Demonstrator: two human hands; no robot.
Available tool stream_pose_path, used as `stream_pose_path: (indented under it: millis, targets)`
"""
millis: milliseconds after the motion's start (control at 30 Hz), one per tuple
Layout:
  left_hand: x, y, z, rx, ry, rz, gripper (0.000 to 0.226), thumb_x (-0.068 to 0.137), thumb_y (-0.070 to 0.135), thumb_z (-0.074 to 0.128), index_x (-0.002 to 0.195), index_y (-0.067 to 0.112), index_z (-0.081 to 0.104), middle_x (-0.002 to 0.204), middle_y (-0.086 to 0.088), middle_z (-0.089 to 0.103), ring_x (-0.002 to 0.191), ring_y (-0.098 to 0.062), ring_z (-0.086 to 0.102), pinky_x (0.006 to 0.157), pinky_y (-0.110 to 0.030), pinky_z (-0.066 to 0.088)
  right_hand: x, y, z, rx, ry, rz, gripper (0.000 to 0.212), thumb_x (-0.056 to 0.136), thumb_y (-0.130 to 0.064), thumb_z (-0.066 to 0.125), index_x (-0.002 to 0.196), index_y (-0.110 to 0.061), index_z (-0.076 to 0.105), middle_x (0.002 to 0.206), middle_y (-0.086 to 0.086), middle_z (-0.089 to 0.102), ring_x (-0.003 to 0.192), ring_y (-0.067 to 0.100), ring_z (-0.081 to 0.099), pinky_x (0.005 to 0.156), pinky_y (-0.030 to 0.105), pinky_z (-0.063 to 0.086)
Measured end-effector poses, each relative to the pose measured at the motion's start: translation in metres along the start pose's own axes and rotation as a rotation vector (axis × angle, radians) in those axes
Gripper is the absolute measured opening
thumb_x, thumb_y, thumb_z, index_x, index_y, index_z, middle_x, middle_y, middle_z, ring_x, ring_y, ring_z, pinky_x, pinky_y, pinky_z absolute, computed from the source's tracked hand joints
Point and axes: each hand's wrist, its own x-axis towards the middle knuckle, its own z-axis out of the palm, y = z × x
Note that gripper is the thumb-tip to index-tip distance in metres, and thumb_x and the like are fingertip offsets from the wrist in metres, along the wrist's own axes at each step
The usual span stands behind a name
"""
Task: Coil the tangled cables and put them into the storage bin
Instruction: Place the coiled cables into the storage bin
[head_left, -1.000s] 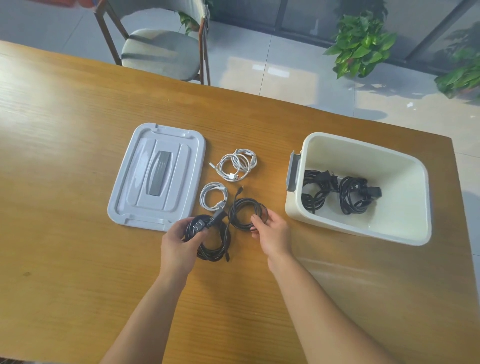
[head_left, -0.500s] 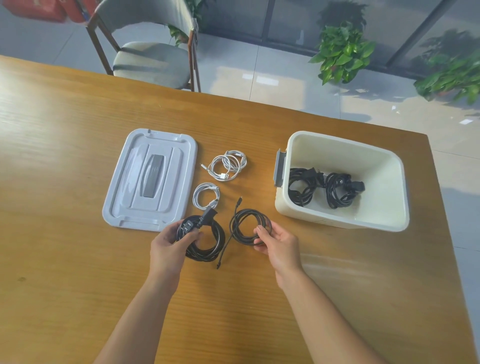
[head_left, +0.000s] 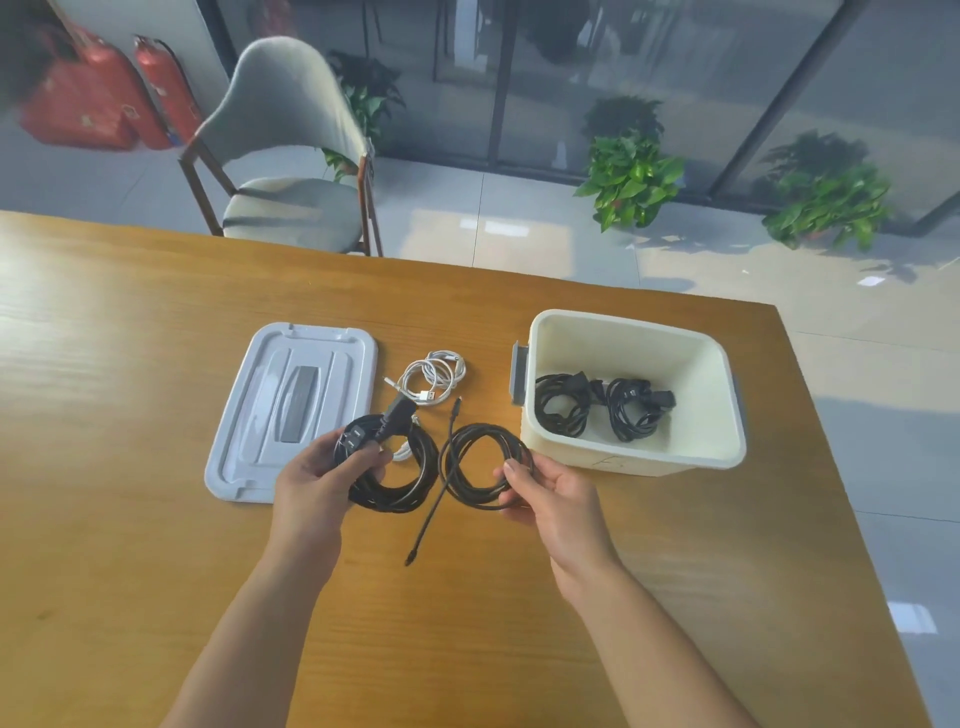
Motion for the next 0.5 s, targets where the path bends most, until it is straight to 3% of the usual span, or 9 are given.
stream_pose_path:
  millis: [133,233,367,500]
  targets:
    - [-0.001,0.022,0.027,-0.033,-0.055,0.041,0.044,0.063,0.038,0.088,0.104,0.024,0.081,0.098,-0.016,0.078,0.085,-0.024,0.075,0.084,-0.039,0.056,0.000,-0.030,-0.023,0.029,0.024,-0.066,0.014,0.099,-0.019,0.070,0.098,-0.024,0.083,0.095,0.004,0.079,0.071,0.008,0.066,0.066,0.022,0.057]
    - [0.001,0.033,0.055,-0.047,-0.099,0.075,0.036,0.069,0.030,0.087,0.104,0.025,0.080,0.103,-0.015,0.079,0.098,-0.031,0.077,0.091,-0.045,0.057,0.004,-0.051,-0.048,0.031,0.071,-0.106,0.013,0.099,-0.019,0.070,0.099,-0.024,0.083,0.096,0.003,0.079,0.073,0.007,0.066,0.067,0.023,0.058]
    - [0.005,0.041,0.098,-0.023,-0.162,0.096,0.042,0.073,0.025,0.085,0.113,0.031,0.075,0.099,-0.019,0.078,0.083,-0.029,0.074,0.080,-0.039,0.057,0.016,-0.074,-0.084,0.021,0.153,-0.140,0.014,0.099,-0.019,0.071,0.110,-0.014,0.078,0.092,0.002,0.077,0.072,0.008,0.065,0.068,0.024,0.058]
    - [0.015,0.036,0.142,0.032,-0.229,0.127,0.041,0.087,0.013,0.081,0.122,0.031,0.071,0.095,-0.022,0.076,0.079,-0.029,0.073,0.082,-0.040,0.056,0.032,-0.089,-0.119,0.004,0.216,-0.144,0.010,0.100,-0.018,0.070,0.104,-0.013,0.078,0.090,0.003,0.075,0.072,0.010,0.064,0.071,0.026,0.060]
